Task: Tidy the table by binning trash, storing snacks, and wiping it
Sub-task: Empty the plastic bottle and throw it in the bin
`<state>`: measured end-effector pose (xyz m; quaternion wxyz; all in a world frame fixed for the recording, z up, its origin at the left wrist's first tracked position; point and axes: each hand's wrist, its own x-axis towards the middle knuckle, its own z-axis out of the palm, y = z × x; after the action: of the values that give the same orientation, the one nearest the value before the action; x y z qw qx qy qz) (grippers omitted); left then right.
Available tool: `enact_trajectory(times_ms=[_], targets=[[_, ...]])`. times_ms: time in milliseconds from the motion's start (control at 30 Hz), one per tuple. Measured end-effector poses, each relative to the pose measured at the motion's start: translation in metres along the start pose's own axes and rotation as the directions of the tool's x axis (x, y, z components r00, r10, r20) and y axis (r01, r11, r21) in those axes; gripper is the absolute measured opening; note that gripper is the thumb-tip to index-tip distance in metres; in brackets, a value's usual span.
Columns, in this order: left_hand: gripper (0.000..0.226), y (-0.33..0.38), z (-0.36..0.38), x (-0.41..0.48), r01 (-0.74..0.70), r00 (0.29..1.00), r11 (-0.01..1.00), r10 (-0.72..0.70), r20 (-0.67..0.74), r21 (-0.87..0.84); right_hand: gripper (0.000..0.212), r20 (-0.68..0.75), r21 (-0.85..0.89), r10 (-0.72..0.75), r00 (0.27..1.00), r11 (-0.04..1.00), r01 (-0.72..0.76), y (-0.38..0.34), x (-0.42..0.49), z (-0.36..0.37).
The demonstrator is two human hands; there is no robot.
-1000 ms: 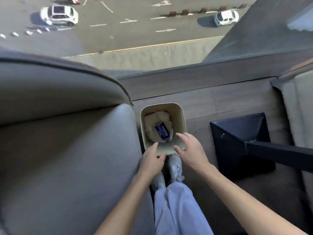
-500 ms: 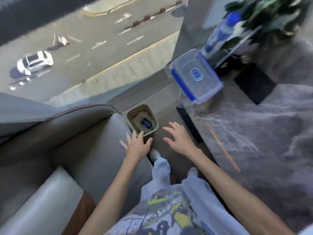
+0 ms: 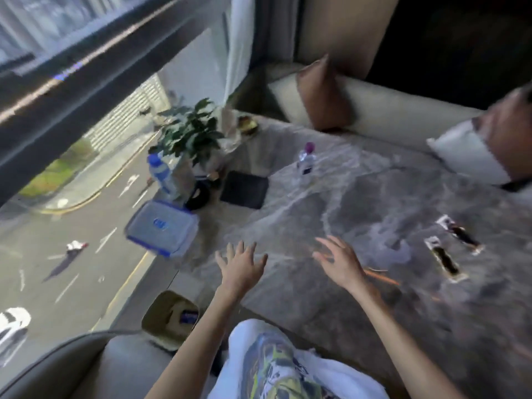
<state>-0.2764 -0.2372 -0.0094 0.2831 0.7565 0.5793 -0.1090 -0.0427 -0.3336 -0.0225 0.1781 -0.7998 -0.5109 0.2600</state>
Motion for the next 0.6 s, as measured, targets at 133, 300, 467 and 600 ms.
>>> enact_trajectory(times_ms=[133, 300, 467, 600], targets=[[0.06, 0.069, 0.003, 0.014, -0.095, 0.995, 0.995, 0.094, 0.012, 0.04, 0.044, -0.071, 0.102, 0.063, 0.995, 0.993, -0.056, 0.057, -0.015, -0.05], [0.059, 0.14, -0.002, 0.032, -0.2, 0.98, 0.972, 0.197, 0.035, 0.12, 0.041, -0.145, 0.201, 0.145, 0.979, 0.973, -0.115, 0.109, -0.02, -0.089], [0.058, 0.155, -0.042, 0.079, -0.255, 0.965, 0.95, 0.263, -0.02, 0.181, 0.046, -0.099, 0.317, 0.201, 0.975, 0.935, -0.161, 0.101, 0.021, -0.081], [0.058, 0.157, -0.081, 0.133, -0.303, 0.946, 0.93, 0.32, -0.052, 0.21, 0.053, -0.062, 0.386, 0.249, 0.967, 0.899, -0.207, 0.072, 0.064, -0.07]])
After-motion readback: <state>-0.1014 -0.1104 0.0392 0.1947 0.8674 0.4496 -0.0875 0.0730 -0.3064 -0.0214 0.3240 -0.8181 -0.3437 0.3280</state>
